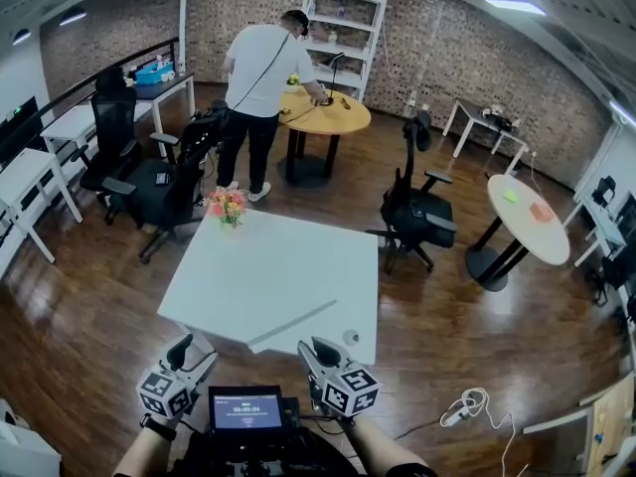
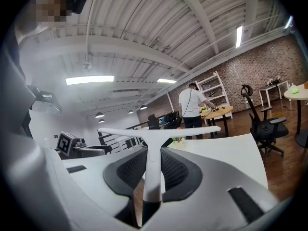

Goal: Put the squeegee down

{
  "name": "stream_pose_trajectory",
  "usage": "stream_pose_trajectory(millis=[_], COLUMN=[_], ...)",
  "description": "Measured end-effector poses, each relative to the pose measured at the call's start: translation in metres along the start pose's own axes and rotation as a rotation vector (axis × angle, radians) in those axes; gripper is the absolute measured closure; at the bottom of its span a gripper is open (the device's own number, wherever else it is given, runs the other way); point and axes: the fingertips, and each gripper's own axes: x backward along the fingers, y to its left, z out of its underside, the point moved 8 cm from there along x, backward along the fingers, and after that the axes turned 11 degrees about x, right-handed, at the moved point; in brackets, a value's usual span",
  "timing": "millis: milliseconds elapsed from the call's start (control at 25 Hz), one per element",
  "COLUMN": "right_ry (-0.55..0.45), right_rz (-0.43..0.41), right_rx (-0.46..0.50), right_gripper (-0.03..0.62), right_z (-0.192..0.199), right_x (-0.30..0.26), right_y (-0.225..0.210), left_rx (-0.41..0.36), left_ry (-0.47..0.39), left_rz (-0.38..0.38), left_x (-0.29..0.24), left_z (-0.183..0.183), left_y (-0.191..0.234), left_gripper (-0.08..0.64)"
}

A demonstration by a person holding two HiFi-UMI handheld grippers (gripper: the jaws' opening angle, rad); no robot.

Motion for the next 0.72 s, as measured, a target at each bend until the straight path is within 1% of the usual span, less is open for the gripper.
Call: stream_pose_trajectory(millis=[240, 520, 720], right_ry=[0.021, 0.052, 0.061], right_rz=[-0.001, -0.002, -0.008], right_rx=[0.008, 0.028, 0.037], right_gripper=[0.494, 0.494, 0.493], right_z=[-0.001, -0.004, -0.014], right_x=[-0.019, -0.057, -0.096], right_y=[-0.012, -0.022, -0.028], left_rx=[0.001, 0.019, 0.029], left_ry=[0.017, 0.019, 0.029], left_rz=[0.001, 0.018, 0.035], left_x=[-0.014, -0.041, -0.061], left_z=[-0.003, -0.008, -0.016], left_y=[0.008, 0.038, 0.063], left_gripper=[0.255, 0.253, 0.255])
